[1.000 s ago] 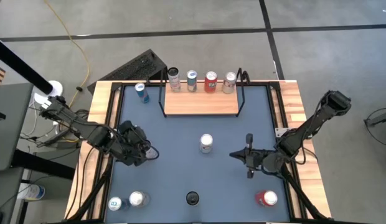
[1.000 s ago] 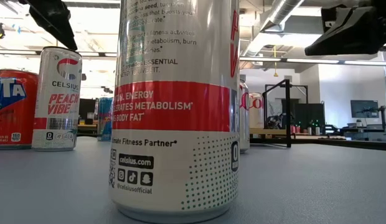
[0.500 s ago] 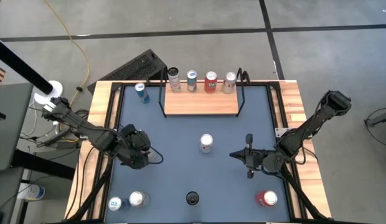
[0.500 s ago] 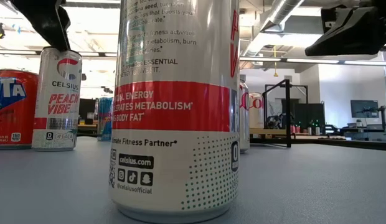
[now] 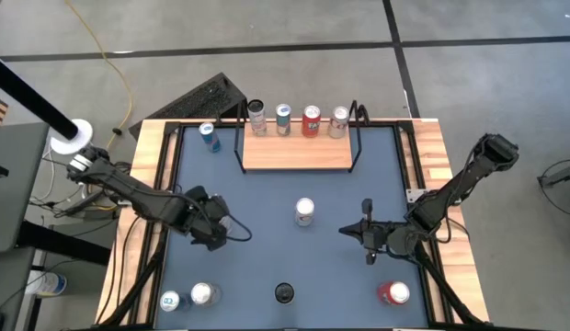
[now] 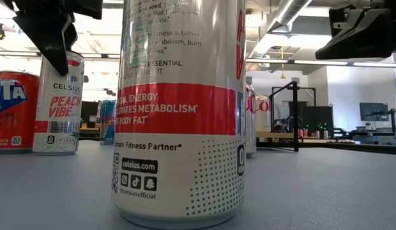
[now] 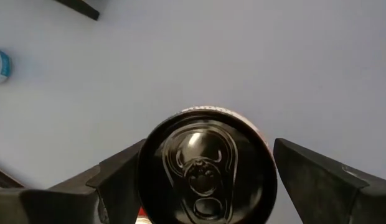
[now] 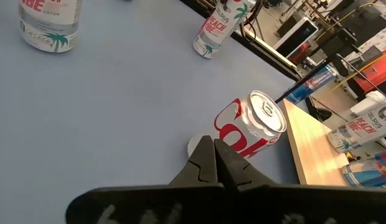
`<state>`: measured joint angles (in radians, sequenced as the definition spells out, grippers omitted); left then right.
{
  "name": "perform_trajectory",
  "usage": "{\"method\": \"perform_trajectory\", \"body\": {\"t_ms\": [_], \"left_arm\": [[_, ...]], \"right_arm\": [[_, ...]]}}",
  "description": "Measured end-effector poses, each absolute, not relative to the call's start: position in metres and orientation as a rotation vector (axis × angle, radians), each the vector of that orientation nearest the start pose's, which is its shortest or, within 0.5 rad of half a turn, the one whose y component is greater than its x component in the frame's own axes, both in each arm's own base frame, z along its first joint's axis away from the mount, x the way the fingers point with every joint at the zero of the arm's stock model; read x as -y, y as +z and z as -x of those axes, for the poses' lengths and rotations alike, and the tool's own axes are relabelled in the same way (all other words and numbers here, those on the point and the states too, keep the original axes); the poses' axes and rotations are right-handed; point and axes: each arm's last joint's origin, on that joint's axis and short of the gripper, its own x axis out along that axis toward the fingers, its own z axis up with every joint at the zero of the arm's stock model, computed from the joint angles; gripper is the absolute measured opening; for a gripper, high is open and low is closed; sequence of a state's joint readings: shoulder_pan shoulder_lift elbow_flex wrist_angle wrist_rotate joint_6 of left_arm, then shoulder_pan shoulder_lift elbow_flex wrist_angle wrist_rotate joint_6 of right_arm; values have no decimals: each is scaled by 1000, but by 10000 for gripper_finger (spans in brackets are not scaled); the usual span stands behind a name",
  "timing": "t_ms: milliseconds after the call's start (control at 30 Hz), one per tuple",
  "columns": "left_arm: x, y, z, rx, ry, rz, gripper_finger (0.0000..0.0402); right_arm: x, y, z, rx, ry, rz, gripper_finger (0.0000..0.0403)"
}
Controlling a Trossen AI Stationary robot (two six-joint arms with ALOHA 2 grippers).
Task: Place canned beverage on shelf
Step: Put the top white soda can on the shelf aligned with the other white soda can
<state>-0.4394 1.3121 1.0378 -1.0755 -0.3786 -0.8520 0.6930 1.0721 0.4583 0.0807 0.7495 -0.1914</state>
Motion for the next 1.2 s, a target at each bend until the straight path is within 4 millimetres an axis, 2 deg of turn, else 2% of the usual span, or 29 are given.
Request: {"method": "perform_trajectory", "body": {"t_ms": [100, 267, 533, 667, 933, 1200], "left_arm": [[84, 258, -210, -1128, 467, 213, 306], [84, 258, -210, -1126, 461, 217, 244], [82, 260, -213, -1120, 416, 158, 241], [72, 278, -225, -1061, 393, 137, 241], [30, 320, -256, -877, 297, 86, 246], [-37, 351, -261, -792, 385, 50, 248]], "right_arm": [[-116, 198, -170, -408, -17, 542, 0], [-115, 197, -170, -419, -15, 552, 0], [-115, 197, -170, -423, -15, 557, 0], [-113, 197, -172, -426, -29, 553, 0], [-106, 196, -177, -443, -22, 530, 0], [-99, 196, -181, -459, -16, 506, 0]]}}
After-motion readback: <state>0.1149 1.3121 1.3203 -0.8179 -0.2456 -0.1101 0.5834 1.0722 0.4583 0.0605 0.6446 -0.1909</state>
